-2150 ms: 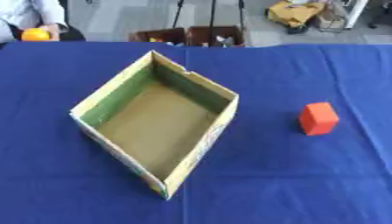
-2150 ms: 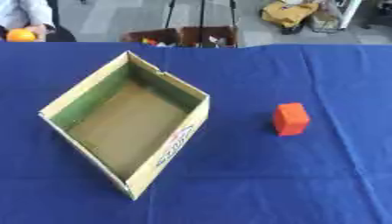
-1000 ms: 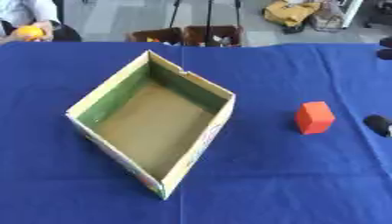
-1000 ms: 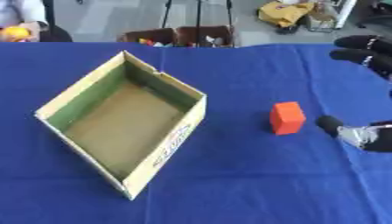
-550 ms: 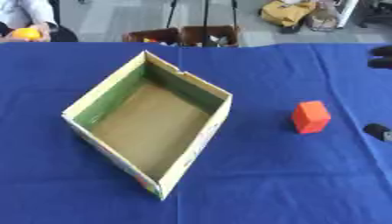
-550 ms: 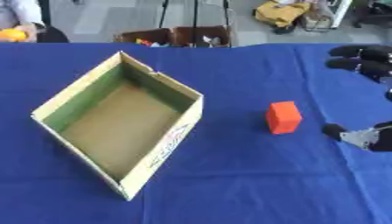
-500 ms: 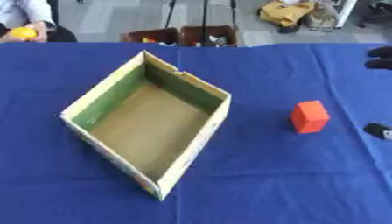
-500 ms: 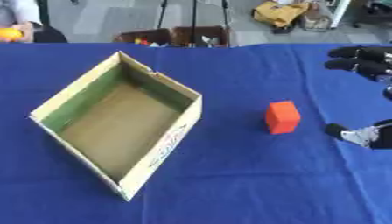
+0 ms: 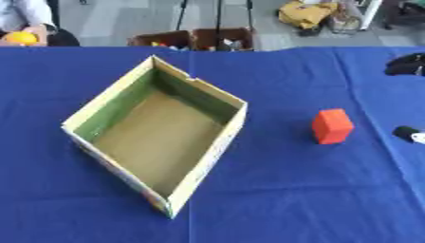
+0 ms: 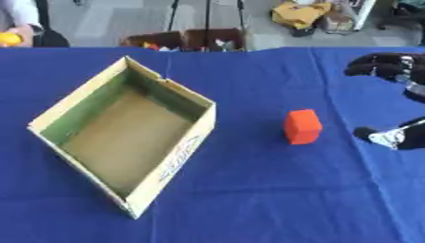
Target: Pick up objects on the table and place them in the box.
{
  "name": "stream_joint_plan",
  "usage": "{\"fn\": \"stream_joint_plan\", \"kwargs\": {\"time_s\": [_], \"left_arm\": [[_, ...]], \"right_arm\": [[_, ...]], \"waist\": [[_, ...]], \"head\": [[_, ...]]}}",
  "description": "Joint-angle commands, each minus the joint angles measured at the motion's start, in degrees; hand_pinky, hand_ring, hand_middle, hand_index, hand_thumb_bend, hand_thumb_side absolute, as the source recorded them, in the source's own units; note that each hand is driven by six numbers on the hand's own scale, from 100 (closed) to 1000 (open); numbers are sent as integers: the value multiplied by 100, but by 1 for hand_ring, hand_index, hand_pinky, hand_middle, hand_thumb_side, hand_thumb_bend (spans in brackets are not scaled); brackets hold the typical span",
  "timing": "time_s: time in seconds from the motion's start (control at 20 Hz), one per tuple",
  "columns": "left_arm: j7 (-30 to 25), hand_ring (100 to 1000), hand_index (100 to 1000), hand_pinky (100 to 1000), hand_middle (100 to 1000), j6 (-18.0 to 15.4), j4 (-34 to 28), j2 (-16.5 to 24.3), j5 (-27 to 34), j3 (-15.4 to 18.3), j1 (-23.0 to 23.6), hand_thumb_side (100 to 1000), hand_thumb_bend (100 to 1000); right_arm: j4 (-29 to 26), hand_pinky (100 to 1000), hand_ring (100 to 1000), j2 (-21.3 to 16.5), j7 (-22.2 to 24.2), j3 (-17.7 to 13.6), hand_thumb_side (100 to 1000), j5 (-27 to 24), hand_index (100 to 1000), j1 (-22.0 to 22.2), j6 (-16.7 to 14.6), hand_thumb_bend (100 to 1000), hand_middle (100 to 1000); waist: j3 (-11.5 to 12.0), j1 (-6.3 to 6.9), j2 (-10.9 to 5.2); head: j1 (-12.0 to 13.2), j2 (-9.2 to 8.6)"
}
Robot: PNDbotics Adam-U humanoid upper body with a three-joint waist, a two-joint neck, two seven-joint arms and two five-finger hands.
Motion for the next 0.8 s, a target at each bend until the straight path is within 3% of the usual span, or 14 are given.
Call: {"fn": "stream_joint_plan", "kwargs": {"time_s": [0.05, 0.8], "left_arm": [[-32, 715, 896, 540, 815, 26, -107, 98, 3, 1, -51, 946, 100], [-97, 716, 896, 540, 816, 79, -107, 74, 52, -50, -70, 941, 100]], "right_arm": [[142, 790, 863, -264, 281, 19, 281, -134, 949, -232, 49, 443, 876], [360, 795, 860, 115, 1600, 498, 260, -551, 938, -1232, 135, 474, 875]], "waist": [[16, -110, -143], [166, -122, -154]], "head": [[-65, -42], [-306, -64]]}}
